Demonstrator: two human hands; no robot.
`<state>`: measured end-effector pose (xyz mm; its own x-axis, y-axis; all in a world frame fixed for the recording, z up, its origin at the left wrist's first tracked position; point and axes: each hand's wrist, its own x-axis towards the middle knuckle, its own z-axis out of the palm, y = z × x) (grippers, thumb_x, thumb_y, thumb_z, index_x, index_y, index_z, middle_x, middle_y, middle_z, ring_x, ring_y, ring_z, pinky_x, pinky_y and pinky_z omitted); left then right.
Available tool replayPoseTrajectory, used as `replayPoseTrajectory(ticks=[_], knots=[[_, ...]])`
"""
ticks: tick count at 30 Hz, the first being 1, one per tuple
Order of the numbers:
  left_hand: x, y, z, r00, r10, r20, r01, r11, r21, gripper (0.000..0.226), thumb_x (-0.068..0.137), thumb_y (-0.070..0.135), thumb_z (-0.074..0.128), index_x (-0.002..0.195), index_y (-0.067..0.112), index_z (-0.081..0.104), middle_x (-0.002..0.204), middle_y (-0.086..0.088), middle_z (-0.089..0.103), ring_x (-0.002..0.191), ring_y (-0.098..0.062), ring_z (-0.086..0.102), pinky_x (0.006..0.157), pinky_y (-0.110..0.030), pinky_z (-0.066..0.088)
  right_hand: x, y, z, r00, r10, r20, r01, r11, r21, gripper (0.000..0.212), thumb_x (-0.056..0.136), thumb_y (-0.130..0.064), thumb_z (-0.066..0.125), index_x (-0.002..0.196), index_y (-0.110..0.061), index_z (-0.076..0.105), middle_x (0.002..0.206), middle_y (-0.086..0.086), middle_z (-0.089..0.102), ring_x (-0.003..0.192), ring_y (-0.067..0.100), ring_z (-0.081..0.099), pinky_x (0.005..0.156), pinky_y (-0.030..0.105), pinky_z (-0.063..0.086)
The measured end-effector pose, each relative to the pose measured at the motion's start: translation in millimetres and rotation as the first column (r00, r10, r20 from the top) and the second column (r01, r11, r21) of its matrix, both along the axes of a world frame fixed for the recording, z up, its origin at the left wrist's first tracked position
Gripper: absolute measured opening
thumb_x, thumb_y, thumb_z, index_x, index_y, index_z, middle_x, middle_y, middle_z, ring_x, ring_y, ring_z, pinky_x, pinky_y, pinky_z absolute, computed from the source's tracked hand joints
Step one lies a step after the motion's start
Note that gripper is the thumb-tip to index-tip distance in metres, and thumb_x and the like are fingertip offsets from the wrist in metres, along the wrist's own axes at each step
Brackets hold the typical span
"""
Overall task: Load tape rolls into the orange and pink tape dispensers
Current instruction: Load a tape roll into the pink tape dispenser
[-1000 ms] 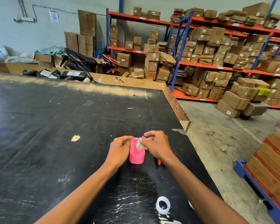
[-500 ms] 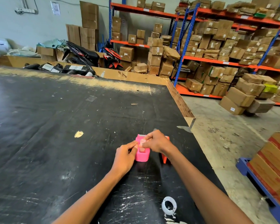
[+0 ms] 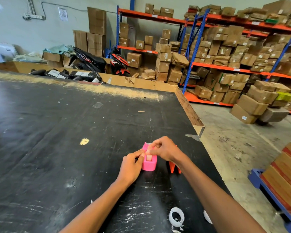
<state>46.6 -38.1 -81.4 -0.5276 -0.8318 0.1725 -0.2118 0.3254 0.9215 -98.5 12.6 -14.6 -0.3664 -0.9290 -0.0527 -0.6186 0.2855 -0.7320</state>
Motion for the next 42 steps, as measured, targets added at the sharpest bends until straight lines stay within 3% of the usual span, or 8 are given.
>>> replayPoseTrajectory(ticks=[2, 6, 10, 13, 19, 27, 35, 42], knots=[[0.4, 0.6, 1.1, 1.000, -0.006, 0.001, 0.006, 1.000, 0.010, 0.031, 0.095, 0.016, 0.053, 0.124, 0.016, 0.064, 0.105, 0.015, 0.064, 0.088, 0.003, 0.059, 0.074, 0.002, 0.043, -2.2, -2.7, -1.0, 1.000, 0.000, 0.021, 0.001, 1.000, -0.021, 0.016, 0.072, -0.016, 0.080, 0.082, -0.004, 0.075, 0.065, 0.008, 0.049, 0.063, 0.014, 0.042, 0.062, 0.022, 0.036], [0.3, 1.6, 2.4, 1.000, 0.016, -0.001, -0.016, 0.999, 0.033, 0.029, 0.093, 0.018, 0.056, 0.119, 0.021, 0.068, 0.105, 0.009, 0.073, 0.089, -0.004, 0.064, 0.088, -0.025, 0.051, -12.4, -11.1, -1.0, 1.000, -0.010, 0.029, 0.011, 0.998, -0.055, 0.011, 0.075, -0.012, 0.077, 0.066, -0.015, 0.071, 0.068, 0.009, 0.061, 0.065, 0.014, 0.052, 0.067, 0.032, 0.043], [-4.1, 4.9, 4.9, 0.994, 0.107, -0.018, -0.105, 0.990, 0.098, 0.031, 0.079, 0.052, 0.064, 0.098, 0.031, 0.076, 0.091, 0.013, 0.078, 0.083, -0.001, 0.070, 0.085, -0.033, 0.057, -25.5, -19.5, 0.9, 0.999, 0.034, -0.028, -0.036, 0.996, -0.076, 0.004, 0.077, -0.013, 0.074, 0.074, -0.012, 0.076, 0.079, 0.022, 0.073, 0.071, 0.015, 0.058, 0.075, 0.042, 0.053], [-9.6, 5.4, 6.2, 0.988, 0.152, -0.004, -0.150, 0.984, 0.099, 0.042, 0.071, 0.066, 0.062, 0.085, 0.031, 0.079, 0.078, 0.012, 0.078, 0.078, -0.005, 0.072, 0.078, -0.036, 0.058, -33.3, -27.3, 0.4, 0.997, 0.058, -0.042, -0.061, 0.995, -0.077, 0.007, 0.079, -0.012, 0.073, 0.082, -0.007, 0.077, 0.084, 0.019, 0.075, 0.076, 0.016, 0.062, 0.080, 0.041, 0.054], [-16.2, 1.3, 4.3, 0.978, 0.205, -0.031, -0.201, 0.974, 0.106, 0.020, 0.075, 0.041, 0.074, 0.081, 0.022, 0.080, 0.077, 0.010, 0.078, 0.075, -0.004, 0.072, 0.078, -0.040, 0.058, -46.6, -43.9, 0.8, 0.998, 0.062, -0.009, -0.063, 0.996, -0.059, 0.012, 0.080, -0.013, 0.072, 0.083, -0.003, 0.077, 0.070, 0.010, 0.071, 0.064, 0.012, 0.058, 0.064, 0.029, 0.051], [-17.5, 1.1, 0.0, 0.976, 0.197, -0.090, -0.184, 0.974, 0.132, 0.022, 0.077, 0.036, 0.075, 0.085, 0.016, 0.080, 0.082, 0.007, 0.079, 0.080, -0.005, 0.073, 0.081, -0.038, 0.058, -53.9, -64.0, -7.1, 0.989, 0.113, 0.096, -0.122, 0.988, 0.090, 0.013, 0.082, -0.010, 0.071, 0.087, 0.001, 0.074, 0.081, 0.015, 0.072, 0.078, 0.021, 0.068, 0.073, 0.027, 0.059], [-17.1, 1.0, 1.6, 0.977, 0.184, -0.108, -0.167, 0.975, 0.145, 0.020, 0.077, 0.033, 0.076, 0.086, 0.016, 0.080, 0.082, 0.005, 0.079, 0.081, -0.007, 0.074, 0.082, -0.037, 0.059, -58.8, -74.7, -4.2, 0.970, 0.058, 0.237, -0.119, 0.961, 0.251, 0.016, 0.083, -0.001, 0.068, 0.095, 0.009, 0.069, 0.059, 0.003, 0.071, 0.054, 0.007, 0.069, 0.059, 0.020, 0.061], [-17.0, 2.6, 7.1, 0.981, 0.155, -0.119, -0.140, 0.982, 0.130, 0.016, 0.080, 0.028, 0.074, 0.084, 0.014, 0.080, 0.080, 0.003, 0.079, 0.082, -0.012, 0.074, 0.078, -0.032, 0.059, -55.2, -79.7, 0.3, 0.955, -0.005, 0.297, -0.111, 0.921, 0.372, 0.015, 0.087, 0.001, 0.062, 0.100, 0.007, 0.067, 0.049, -0.003, 0.071, 0.051, 0.006, 0.069, 0.064, 0.019, 0.058]])
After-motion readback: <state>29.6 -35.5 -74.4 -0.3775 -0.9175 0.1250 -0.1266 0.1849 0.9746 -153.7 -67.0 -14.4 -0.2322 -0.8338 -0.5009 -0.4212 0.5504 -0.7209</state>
